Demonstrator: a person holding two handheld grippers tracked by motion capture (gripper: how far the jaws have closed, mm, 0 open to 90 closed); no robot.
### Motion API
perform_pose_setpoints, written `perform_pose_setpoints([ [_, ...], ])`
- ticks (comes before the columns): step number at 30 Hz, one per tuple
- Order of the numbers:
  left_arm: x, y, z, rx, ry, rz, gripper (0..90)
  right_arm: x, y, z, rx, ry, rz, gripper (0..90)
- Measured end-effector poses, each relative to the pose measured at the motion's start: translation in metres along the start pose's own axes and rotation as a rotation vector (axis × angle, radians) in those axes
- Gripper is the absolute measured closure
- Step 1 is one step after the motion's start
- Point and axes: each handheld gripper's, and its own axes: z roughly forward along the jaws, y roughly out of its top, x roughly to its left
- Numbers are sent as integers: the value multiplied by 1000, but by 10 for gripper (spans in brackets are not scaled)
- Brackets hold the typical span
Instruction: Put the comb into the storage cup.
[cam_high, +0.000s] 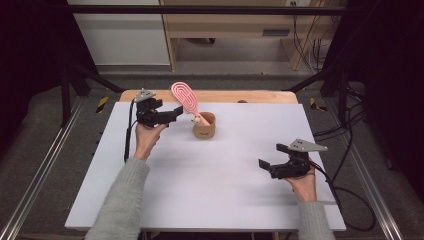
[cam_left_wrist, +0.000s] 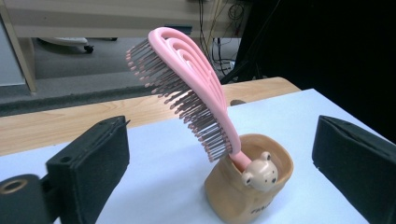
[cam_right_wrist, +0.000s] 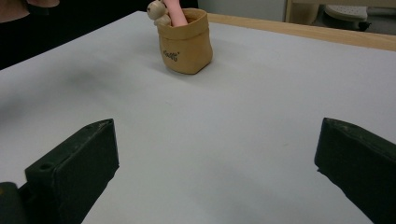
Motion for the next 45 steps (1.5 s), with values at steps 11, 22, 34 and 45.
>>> perform_pose_setpoints([
  [11, -4, -8, -24, 24, -40, 55, 0, 0, 0, -1, -13, 2, 3, 1],
  [22, -4, -28, -49, 25, -77, 81, 3, 1, 1, -1, -18, 2, 1, 1],
  [34, -1, -62, -81, 21, -108, 104, 5, 1, 0, 0, -16, 3, -2, 1],
  [45, 15, -94, -102, 50, -98, 83, 6, 2, -2, 2, -3, 4, -3, 1],
])
